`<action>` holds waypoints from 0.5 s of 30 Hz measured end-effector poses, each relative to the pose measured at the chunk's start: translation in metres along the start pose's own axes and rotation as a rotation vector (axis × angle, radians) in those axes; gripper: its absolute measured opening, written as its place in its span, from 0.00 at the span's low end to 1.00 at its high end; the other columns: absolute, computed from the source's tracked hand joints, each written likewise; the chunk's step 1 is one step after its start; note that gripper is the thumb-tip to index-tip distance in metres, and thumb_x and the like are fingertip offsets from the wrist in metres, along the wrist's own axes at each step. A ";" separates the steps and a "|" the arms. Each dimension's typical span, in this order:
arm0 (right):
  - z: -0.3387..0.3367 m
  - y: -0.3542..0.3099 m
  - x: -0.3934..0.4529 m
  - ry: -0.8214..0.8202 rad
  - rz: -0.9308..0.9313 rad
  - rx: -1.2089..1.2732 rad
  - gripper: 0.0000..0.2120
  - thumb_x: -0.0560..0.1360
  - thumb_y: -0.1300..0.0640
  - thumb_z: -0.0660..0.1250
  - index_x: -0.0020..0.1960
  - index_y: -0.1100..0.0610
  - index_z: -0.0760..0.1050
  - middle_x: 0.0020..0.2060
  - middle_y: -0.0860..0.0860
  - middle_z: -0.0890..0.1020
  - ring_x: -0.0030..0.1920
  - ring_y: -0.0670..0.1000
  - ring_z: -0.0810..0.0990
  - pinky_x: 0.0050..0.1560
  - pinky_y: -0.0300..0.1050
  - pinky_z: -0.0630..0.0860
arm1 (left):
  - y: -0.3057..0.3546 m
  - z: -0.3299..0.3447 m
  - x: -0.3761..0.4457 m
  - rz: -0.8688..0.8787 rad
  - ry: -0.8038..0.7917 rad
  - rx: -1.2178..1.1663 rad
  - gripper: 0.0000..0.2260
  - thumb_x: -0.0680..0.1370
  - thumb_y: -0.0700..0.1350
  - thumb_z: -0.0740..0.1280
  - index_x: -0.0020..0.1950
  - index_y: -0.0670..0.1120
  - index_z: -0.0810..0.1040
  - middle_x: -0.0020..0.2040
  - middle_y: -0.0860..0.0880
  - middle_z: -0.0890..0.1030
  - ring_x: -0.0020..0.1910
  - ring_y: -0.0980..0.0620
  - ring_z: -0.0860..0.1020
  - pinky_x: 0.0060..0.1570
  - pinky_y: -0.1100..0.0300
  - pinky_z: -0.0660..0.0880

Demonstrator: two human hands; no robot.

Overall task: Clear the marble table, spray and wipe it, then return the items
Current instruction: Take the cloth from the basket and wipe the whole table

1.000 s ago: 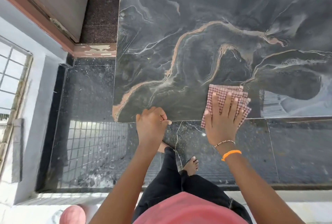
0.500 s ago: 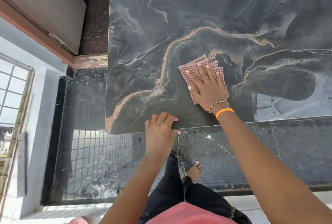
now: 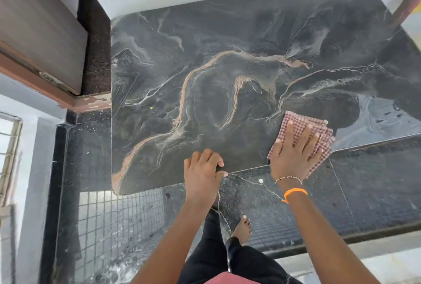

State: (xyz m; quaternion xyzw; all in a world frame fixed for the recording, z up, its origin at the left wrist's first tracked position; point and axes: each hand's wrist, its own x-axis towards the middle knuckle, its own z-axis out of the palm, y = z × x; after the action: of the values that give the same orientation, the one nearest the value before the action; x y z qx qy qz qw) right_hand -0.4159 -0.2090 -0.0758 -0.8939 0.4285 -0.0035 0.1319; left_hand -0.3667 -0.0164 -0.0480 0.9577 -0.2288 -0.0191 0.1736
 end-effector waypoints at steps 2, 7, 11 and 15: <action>0.013 -0.029 -0.032 -0.021 -0.141 -0.021 0.27 0.75 0.47 0.47 0.73 0.49 0.59 0.73 0.61 0.61 0.72 0.66 0.60 0.69 0.67 0.52 | 0.002 0.001 -0.002 -0.029 -0.001 0.001 0.15 0.59 0.48 0.79 0.38 0.51 0.75 0.38 0.55 0.77 0.38 0.50 0.75 0.42 0.58 0.63; 0.022 -0.055 -0.025 -0.084 -0.684 -0.165 0.24 0.76 0.46 0.49 0.71 0.46 0.62 0.72 0.56 0.66 0.72 0.61 0.64 0.69 0.61 0.53 | 0.008 0.002 -0.006 -0.057 0.006 0.054 0.16 0.60 0.47 0.79 0.39 0.49 0.74 0.39 0.53 0.76 0.39 0.48 0.75 0.41 0.58 0.63; 0.006 -0.030 0.035 -0.170 -0.766 -0.160 0.25 0.76 0.43 0.46 0.73 0.42 0.57 0.75 0.52 0.60 0.75 0.57 0.58 0.72 0.58 0.49 | 0.025 0.007 -0.001 0.004 -0.039 0.041 0.14 0.62 0.47 0.78 0.41 0.49 0.75 0.42 0.52 0.77 0.41 0.48 0.75 0.43 0.57 0.63; -0.019 0.018 0.087 -0.161 -0.536 -0.131 0.28 0.74 0.41 0.39 0.74 0.41 0.51 0.77 0.50 0.52 0.76 0.55 0.50 0.74 0.57 0.47 | 0.059 0.015 0.014 0.103 -0.081 0.022 0.13 0.65 0.50 0.76 0.44 0.50 0.76 0.45 0.53 0.76 0.43 0.48 0.74 0.45 0.59 0.59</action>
State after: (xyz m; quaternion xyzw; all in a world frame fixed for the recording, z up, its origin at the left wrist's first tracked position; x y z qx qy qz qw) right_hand -0.3767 -0.2903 -0.0714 -0.9792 0.1646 0.0602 0.1019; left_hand -0.3816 -0.0766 -0.0411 0.9449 -0.2848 -0.0463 0.1545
